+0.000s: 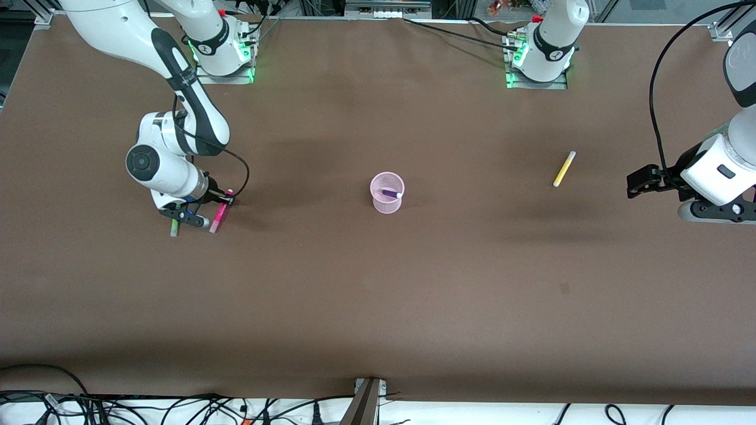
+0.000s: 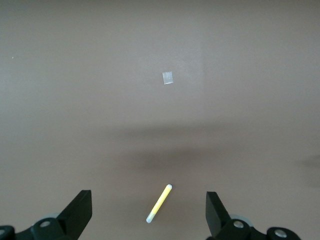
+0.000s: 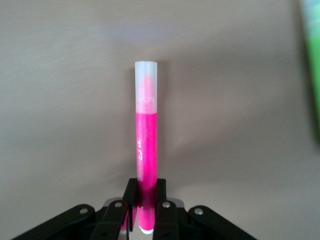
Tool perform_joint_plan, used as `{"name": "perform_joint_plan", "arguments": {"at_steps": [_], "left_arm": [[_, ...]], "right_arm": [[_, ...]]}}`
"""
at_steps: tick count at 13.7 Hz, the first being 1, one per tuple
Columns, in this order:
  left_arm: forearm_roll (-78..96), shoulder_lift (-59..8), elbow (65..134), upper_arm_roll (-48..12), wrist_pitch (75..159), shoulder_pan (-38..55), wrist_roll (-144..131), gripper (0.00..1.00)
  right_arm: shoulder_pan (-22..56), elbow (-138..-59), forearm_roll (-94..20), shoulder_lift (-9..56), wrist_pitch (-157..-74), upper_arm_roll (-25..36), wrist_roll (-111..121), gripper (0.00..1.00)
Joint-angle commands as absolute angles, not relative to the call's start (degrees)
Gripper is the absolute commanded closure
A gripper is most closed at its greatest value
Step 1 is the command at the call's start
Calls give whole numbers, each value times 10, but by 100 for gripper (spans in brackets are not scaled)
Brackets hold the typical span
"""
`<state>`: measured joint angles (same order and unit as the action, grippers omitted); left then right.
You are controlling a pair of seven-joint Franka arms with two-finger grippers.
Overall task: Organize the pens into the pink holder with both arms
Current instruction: 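Close the right gripper on the pink marker and lift it, then carry the pink marker with the right gripper over the pink holder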
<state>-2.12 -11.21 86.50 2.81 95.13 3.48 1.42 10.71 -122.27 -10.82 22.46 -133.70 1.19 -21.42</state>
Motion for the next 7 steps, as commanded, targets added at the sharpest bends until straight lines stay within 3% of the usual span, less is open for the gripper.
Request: {"name": "perform_joint_plan", "arguments": {"at_steps": [1, 3, 7], "left_arm": [[-19, -110, 869, 27, 957, 33, 25, 0], [-16, -110, 869, 27, 957, 33, 27, 0], [-17, -114, 868, 27, 958, 33, 27, 0]], "right_arm": [[102, -1115, -169, 230, -1184, 8, -214, 100], [103, -1068, -221, 235, -1120, 8, -246, 100], [123, -1033, -331, 233, -1078, -14, -378, 100]]}}
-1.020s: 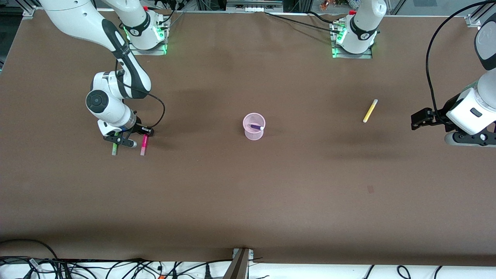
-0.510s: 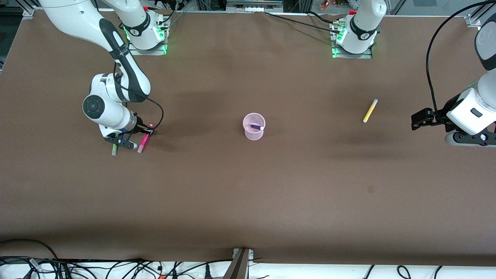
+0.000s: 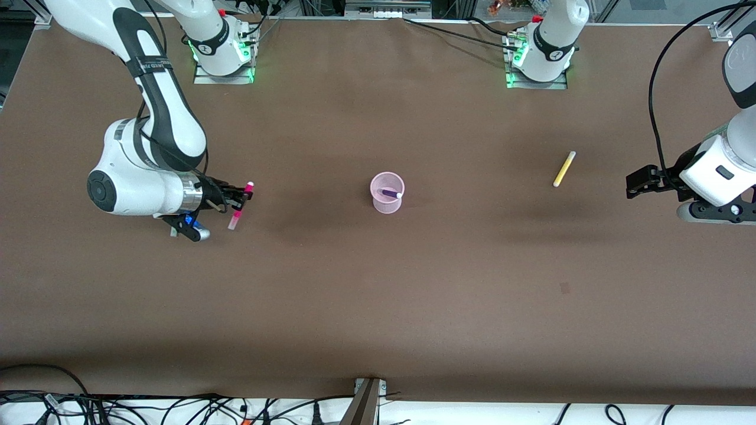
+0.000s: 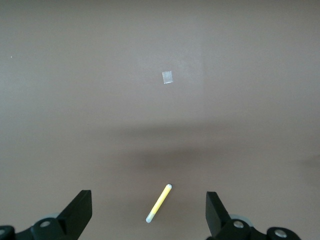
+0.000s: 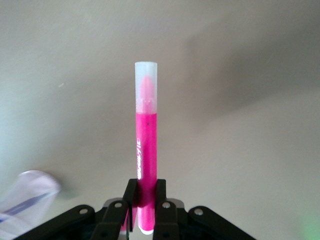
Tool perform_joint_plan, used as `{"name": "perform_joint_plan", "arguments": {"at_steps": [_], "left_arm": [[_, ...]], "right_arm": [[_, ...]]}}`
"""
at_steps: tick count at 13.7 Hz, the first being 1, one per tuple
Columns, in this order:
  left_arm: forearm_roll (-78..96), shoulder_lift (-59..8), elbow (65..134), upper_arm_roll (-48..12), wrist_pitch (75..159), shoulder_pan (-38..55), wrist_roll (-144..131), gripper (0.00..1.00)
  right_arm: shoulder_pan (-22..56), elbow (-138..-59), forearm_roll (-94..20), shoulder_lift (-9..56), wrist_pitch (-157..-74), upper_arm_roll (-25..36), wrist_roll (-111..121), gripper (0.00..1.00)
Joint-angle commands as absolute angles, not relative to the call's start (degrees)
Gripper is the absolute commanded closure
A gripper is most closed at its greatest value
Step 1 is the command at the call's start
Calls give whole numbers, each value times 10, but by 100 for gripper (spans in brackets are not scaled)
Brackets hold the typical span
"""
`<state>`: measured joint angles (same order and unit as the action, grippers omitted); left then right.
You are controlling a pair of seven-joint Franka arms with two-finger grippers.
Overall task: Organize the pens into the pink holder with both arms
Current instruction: 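Carry the pink marker with the right gripper over the pink holder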
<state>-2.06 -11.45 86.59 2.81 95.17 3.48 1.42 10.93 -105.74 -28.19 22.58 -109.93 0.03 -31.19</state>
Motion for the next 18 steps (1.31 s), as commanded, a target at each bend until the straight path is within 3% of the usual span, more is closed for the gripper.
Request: {"name": "perform_joint_plan", "arguments": {"at_steps": [1, 7, 10, 12, 18], "left_arm": [[-17, -114, 868, 27, 961, 33, 26, 0], [-17, -114, 871, 27, 964, 33, 26, 0], [-17, -115, 872, 28, 964, 33, 26, 0], [-17, -114, 872, 28, 964, 33, 26, 0], [-17, -114, 874, 28, 964, 33, 26, 0]], "right_arm": [[133, -1021, -368, 233, -1078, -26, -426, 100], [267, -981, -528, 234, -1178, -39, -591, 100], [384, -985, -565, 244, -1341, -39, -670, 100], [415, -984, -565, 268, -1410, -38, -705, 100], [414, -985, -579, 303, -1409, -39, -699, 100]]}}
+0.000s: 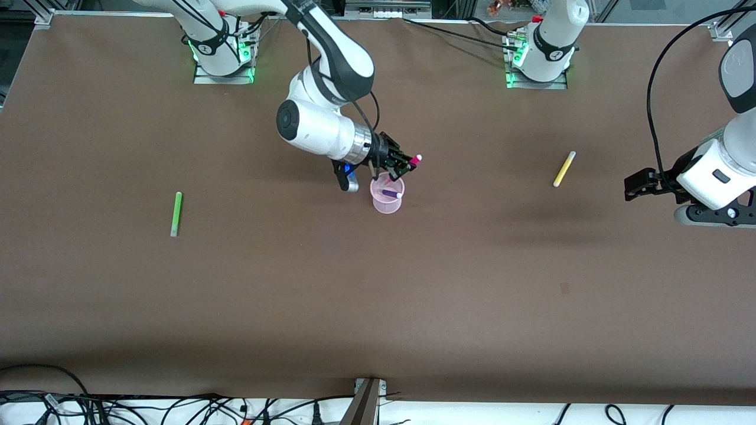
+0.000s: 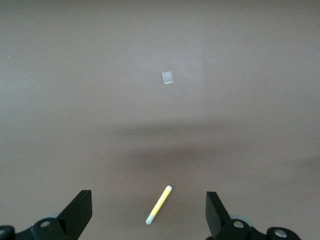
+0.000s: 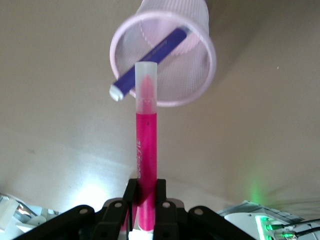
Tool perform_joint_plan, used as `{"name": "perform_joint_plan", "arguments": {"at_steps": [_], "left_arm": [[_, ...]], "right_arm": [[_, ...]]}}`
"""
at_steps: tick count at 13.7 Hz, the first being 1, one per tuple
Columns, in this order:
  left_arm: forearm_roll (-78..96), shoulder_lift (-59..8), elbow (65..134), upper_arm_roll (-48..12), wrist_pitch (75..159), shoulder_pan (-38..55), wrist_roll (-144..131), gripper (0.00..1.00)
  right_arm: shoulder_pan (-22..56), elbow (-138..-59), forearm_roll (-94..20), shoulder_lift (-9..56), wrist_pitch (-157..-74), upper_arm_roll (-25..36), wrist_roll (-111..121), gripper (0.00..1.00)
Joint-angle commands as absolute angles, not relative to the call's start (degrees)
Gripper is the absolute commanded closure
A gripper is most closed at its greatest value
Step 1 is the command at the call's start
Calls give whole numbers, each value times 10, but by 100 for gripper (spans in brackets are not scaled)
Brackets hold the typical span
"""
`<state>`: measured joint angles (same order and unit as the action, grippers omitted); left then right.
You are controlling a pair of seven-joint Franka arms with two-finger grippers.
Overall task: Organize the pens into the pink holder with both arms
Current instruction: 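Carry the pink marker with the right gripper over the pink holder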
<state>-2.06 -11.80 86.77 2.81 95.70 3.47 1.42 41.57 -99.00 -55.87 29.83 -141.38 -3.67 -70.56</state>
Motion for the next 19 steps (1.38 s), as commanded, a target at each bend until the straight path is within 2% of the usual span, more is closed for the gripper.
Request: {"name": "perform_joint_plan", "arguments": {"at_steps": [1, 8, 10, 14, 16, 17, 18, 19], "left_arm": [[-17, -114, 874, 28, 964, 33, 26, 0], [-17, -113, 873, 27, 963, 33, 25, 0], [-18, -113, 873, 28, 962, 33, 25, 0], [-18, -113, 873, 28, 963, 33, 25, 0], [-18, -113, 874, 27, 963, 33, 25, 0], [-18, -113, 874, 27, 963, 33, 25, 0], [-18, -113, 874, 28, 963, 33, 25, 0], [-18, -113, 874, 28, 963, 33, 25, 0]], "right_arm": [[413, -985, -580, 305, -1408, -39, -699, 100], [414, -984, -591, 325, -1409, -39, -658, 100], [415, -985, -591, 329, -1410, -39, -656, 97], [415, -986, -590, 330, -1408, -39, -650, 81], [414, -985, -590, 334, -1408, -38, -643, 52], [414, -984, -586, 334, -1408, -38, -644, 30], [413, -983, -583, 332, -1409, -37, -645, 18], [411, -981, -583, 330, -1408, -37, -649, 12]]}}
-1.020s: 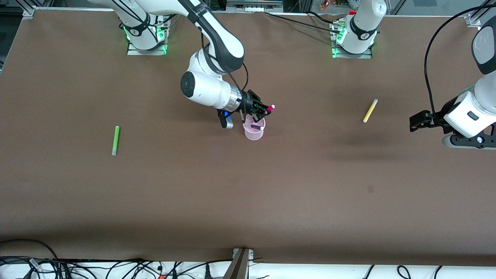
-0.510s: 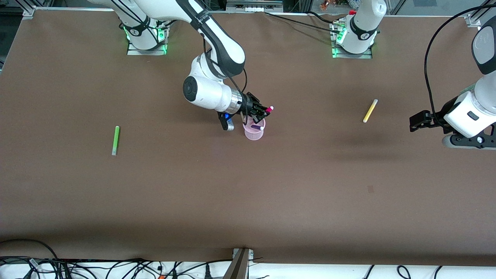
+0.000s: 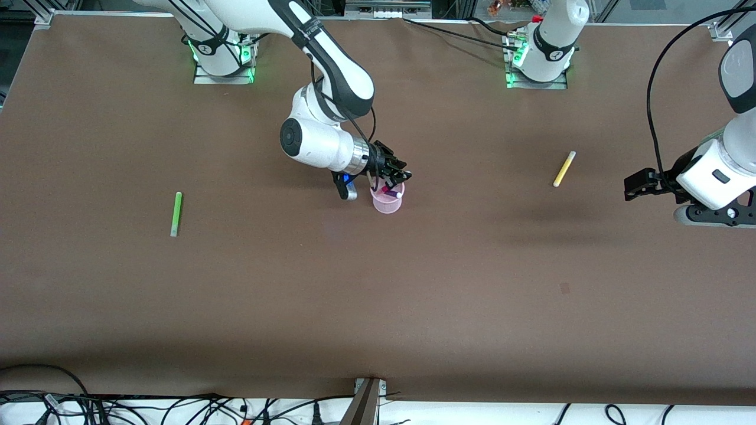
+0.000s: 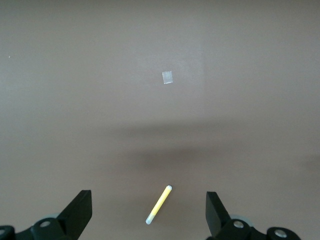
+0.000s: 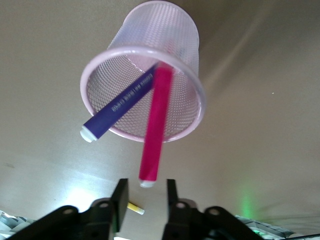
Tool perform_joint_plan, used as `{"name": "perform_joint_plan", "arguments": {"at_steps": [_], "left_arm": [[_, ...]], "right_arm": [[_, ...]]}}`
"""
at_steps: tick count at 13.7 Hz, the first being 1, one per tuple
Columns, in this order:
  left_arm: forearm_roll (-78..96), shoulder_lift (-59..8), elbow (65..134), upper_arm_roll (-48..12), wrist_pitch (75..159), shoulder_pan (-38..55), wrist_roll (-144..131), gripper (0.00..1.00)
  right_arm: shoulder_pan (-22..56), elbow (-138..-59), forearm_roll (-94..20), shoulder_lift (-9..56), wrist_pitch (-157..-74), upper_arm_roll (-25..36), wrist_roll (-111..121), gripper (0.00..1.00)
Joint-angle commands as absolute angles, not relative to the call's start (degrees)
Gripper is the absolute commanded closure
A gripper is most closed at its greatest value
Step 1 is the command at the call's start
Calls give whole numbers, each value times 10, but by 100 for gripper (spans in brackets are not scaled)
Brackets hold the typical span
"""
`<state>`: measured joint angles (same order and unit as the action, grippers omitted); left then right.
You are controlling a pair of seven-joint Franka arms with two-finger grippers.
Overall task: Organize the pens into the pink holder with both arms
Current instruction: 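Carry the pink marker with the right gripper over the pink holder, then drop the pink marker into the holder by opening the right gripper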
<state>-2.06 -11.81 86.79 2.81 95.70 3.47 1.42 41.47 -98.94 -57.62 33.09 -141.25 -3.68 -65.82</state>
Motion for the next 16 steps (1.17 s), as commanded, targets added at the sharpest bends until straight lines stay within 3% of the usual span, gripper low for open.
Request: {"name": "perform_joint_plan", "arguments": {"at_steps": [1, 4, 7, 13, 16], "left_arm": [[-18, -114, 874, 27, 964, 33, 25, 0], [-18, -114, 874, 27, 964, 33, 25, 0], [-18, -114, 874, 28, 964, 33, 26, 0], [-17, -114, 874, 27, 965, 33, 27, 0], [-8, -114, 875, 27, 975, 33, 27, 0]], "right_arm": [[410, -979, -583, 325, -1408, -34, -653, 3], [409, -981, -545, 287, -1388, -1, -649, 0], [409, -974, -444, 252, -1318, 69, -604, 0], [409, -926, -323, 187, -1110, 212, -404, 0], [410, -935, -215, 123, -1034, 246, -295, 0]]}}
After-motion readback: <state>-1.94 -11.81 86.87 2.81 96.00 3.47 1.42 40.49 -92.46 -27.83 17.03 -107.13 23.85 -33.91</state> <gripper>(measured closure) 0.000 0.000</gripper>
